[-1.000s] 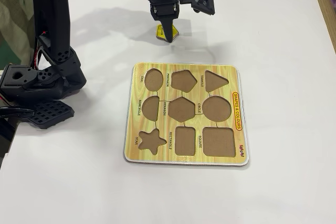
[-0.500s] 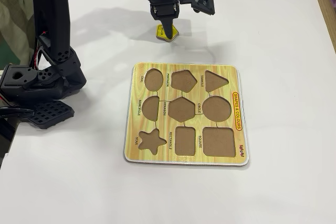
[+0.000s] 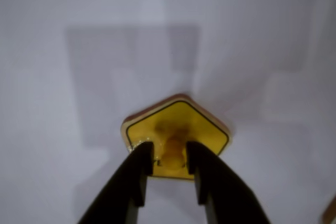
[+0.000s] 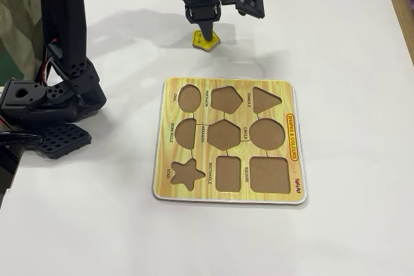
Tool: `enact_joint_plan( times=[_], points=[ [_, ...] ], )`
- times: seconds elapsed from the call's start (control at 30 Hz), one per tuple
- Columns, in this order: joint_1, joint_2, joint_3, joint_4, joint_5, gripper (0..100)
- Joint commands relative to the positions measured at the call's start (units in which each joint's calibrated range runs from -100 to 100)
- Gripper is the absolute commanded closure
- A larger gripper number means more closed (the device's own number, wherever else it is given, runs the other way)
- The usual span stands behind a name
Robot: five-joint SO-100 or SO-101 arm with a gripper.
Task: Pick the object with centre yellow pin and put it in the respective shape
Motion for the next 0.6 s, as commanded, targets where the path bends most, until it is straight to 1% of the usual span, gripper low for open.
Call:
enact_joint_plan(
  times=[0.0,0.2,0.3,0.33,0.57],
  points=[
    [0.9,-0.6,-2.1,-0.2,-0.3,93],
    [0.9,-0.6,-1.9,0.4,-0.3,93],
    [0.9,-0.6,-0.1,0.2,-0.3,99],
    [1.0,-0.6,0.4,0.2,-0.3,99],
    [1.6,-0.7,1.2,0.2,-0.3,99]
  ],
)
